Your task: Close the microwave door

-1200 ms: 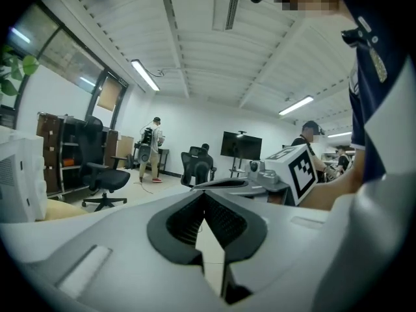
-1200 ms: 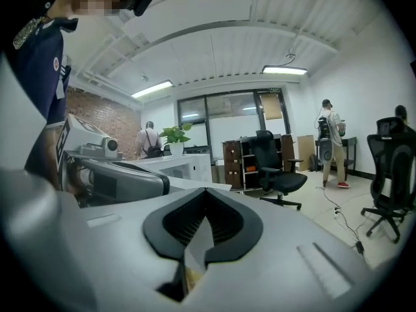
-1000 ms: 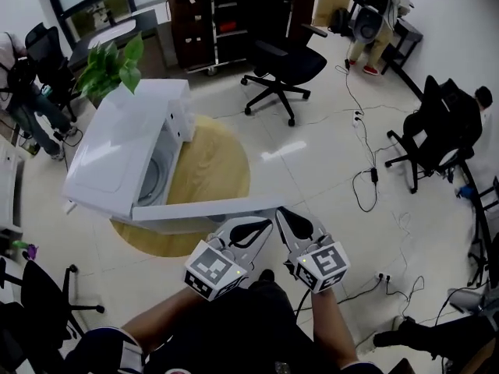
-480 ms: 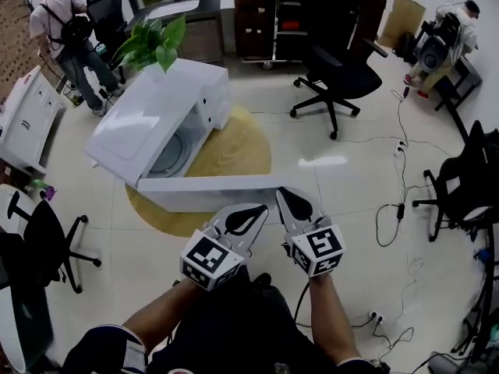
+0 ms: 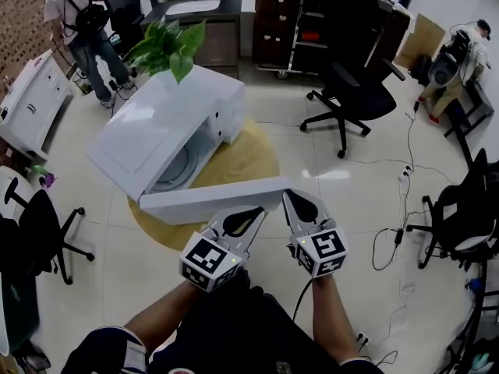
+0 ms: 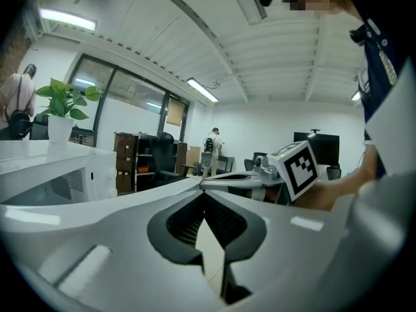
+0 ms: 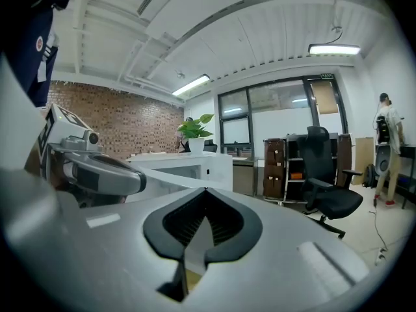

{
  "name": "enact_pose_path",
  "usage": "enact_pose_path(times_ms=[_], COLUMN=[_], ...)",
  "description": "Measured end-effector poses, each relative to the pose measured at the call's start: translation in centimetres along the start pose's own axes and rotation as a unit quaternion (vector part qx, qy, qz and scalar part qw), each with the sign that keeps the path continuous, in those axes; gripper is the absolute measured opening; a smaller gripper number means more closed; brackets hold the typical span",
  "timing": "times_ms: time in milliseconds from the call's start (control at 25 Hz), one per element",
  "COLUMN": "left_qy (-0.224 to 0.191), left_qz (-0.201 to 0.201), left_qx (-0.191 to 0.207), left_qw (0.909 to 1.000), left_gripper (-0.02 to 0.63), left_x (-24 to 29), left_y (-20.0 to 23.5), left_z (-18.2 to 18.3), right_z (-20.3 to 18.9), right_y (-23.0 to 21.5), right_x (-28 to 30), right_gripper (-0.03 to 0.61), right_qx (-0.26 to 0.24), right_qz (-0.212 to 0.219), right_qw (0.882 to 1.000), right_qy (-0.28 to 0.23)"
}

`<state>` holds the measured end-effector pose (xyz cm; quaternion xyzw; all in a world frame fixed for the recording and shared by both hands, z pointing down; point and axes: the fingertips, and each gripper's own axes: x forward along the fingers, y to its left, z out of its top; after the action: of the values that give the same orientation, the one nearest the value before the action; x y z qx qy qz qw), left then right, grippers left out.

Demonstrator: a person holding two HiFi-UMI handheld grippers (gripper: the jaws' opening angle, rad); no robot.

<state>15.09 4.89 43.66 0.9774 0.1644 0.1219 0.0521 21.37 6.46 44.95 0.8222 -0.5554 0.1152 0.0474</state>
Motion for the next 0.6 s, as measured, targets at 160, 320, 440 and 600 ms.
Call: enact_pose_path(times_ms=[160, 320, 440, 600], left_qy=[-0.002, -0.012, -0.020, -0.021], left_qz=[0.009, 0.025, 0.046, 0.084], left_qx=[-0.011, -0.021, -0.028, -0.041], left_qw=[0.9999, 0.9994, 0.9984, 0.9954], left_gripper=[0.012, 0.012, 0.012, 0.012], left_x=[0.7, 1.1, 1.5, 2.1], left_y=[1.6, 3.2, 4.7, 6.5], left_z=[0.0, 0.3, 0.3, 0.1], right_z=[0.7, 1.5, 1.9, 2.4], right_y=[-0.8, -1.2, -1.4, -1.5], right_x=[2.2, 4.4, 6.1, 8.2], right_gripper=[0.002, 0.002, 0.002, 0.002], right_qx=[-0.011, -0.017, -0.026, -0.041], right_qz=[0.015, 0.028, 0.046, 0.087], right_qw=[1.000, 0.999, 0.999, 0.995], right_qy=[0.007, 0.012, 0.013, 0.017])
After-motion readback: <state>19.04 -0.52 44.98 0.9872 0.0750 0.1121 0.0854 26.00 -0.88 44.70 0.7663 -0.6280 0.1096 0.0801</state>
